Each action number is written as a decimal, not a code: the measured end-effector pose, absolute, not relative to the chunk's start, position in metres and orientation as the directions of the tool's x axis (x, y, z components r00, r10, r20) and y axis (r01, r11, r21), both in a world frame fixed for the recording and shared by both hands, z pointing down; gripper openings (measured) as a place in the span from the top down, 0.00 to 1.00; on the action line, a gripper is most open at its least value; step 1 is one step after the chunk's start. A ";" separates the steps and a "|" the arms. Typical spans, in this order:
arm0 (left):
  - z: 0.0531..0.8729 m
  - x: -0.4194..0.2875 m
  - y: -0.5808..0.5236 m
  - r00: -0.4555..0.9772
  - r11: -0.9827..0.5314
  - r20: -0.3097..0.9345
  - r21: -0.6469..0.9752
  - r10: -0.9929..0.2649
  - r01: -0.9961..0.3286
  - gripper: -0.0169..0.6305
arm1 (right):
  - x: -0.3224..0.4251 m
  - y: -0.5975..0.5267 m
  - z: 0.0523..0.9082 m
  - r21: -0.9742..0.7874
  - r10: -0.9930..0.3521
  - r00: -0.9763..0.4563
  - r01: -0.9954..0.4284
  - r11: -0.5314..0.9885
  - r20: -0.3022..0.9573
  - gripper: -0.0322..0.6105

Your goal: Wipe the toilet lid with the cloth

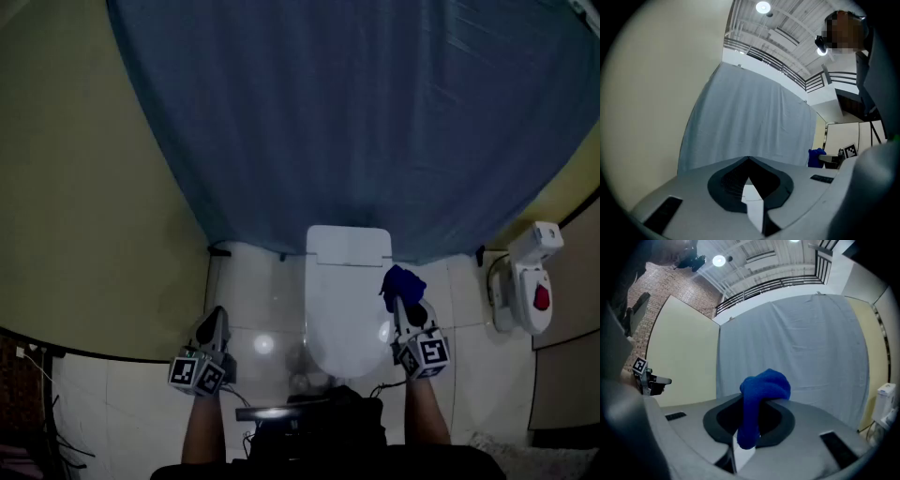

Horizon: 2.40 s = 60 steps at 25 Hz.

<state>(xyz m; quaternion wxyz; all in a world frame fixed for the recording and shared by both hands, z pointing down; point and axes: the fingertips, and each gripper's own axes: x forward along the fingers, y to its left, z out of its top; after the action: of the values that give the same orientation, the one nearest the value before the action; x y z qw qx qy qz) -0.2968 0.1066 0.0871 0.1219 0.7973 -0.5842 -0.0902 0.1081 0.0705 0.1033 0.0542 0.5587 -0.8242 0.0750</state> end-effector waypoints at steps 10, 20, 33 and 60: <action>0.193 -0.272 0.028 0.331 -0.266 0.164 0.325 -0.929 -0.908 0.99 | 0.050 -0.031 0.213 -0.077 -0.815 -0.498 -0.863 0.499 0.297 0.87; 0.331 -0.238 -0.011 0.318 -0.179 0.314 0.400 -0.895 -0.899 0.99 | -0.033 -0.103 0.371 -0.205 -0.686 -0.570 -0.815 0.542 0.452 0.87; 0.421 -0.218 -0.050 0.273 -0.082 0.396 0.436 -0.877 -0.896 0.99 | -0.097 -0.174 0.540 -0.394 -0.487 -0.605 -0.789 0.471 0.630 0.87; 0.465 -0.117 -0.082 0.403 -0.205 0.416 0.442 -0.815 -0.873 0.99 | 0.175 -0.185 0.601 -0.075 -0.474 -0.279 -0.912 0.404 0.835 0.86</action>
<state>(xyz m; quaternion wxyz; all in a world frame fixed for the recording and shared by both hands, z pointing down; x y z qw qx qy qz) -0.1172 -0.0816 0.4653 0.3174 0.7750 -0.5446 0.0455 0.1745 -0.1852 0.6012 0.3809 0.4642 -0.7462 0.2875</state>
